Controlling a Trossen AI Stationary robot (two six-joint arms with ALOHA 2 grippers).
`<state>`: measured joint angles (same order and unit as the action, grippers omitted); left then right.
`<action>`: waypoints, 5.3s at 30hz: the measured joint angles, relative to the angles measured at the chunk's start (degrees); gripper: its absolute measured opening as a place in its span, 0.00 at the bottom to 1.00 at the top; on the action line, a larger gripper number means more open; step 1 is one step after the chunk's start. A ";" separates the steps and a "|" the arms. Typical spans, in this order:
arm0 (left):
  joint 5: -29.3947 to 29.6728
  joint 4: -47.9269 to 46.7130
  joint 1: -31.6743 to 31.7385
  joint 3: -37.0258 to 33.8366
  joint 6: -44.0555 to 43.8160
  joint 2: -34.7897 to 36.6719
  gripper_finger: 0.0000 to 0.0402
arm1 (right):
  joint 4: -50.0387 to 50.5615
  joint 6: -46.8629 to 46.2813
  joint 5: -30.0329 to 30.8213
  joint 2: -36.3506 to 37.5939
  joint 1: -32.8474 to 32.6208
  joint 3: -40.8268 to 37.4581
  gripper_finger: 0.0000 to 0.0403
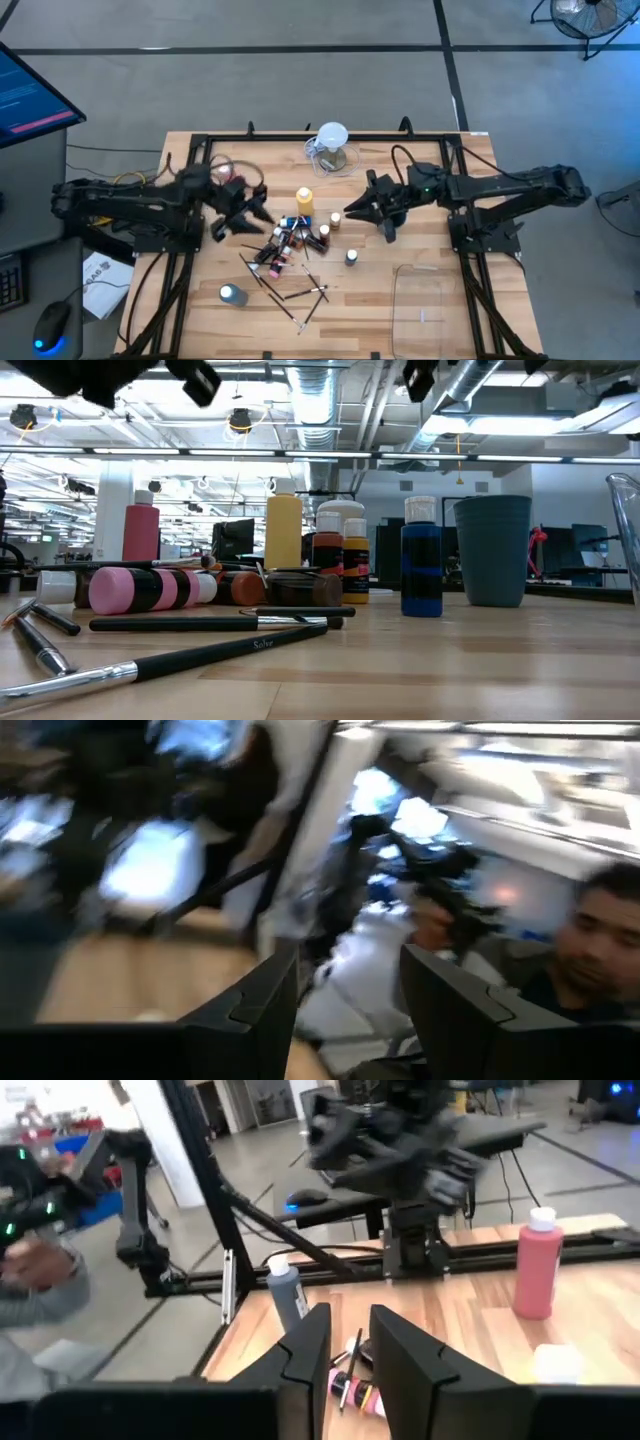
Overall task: Pick & Place Paint Supplies
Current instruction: Put the top black gold paintbrush into the blue cup
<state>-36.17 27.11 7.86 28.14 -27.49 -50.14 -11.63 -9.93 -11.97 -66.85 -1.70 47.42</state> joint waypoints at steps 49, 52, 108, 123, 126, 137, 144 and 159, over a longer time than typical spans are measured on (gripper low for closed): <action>34.95 -79.89 -15.98 17.47 13.77 -23.09 0.41 | 10.09 5.42 7.72 0.66 0.03 -0.02 0.17; 35.04 -79.66 -15.98 16.37 13.77 -23.09 0.41 | 10.13 5.42 7.72 0.66 0.03 -0.02 0.17; 34.12 -70.19 -16.62 7.43 11.70 -22.43 0.41 | 10.37 5.61 7.69 0.44 0.03 -0.04 0.17; 34.04 -68.02 -16.48 6.45 11.62 -22.46 0.41 | 10.28 5.44 9.03 0.44 0.70 -0.04 0.17; 34.05 -67.94 -16.46 6.45 11.53 -22.46 0.41 | 10.33 5.43 9.03 0.44 0.70 -0.04 0.17; 34.33 -68.14 -16.46 6.45 10.71 -22.46 0.18 | 10.35 5.44 9.04 0.44 0.70 -0.04 0.17; 34.34 -68.76 -16.46 6.45 10.54 -22.45 0.02 | 10.35 5.44 9.05 0.44 0.70 -0.04 0.17; 29.10 -72.83 -16.46 7.97 7.52 -22.46 0.01 | 9.63 5.46 9.07 0.44 0.71 -0.04 0.17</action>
<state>-7.06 -45.72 -8.60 36.11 -19.97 -72.60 -2.00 -4.47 -2.90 -66.41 -0.99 47.37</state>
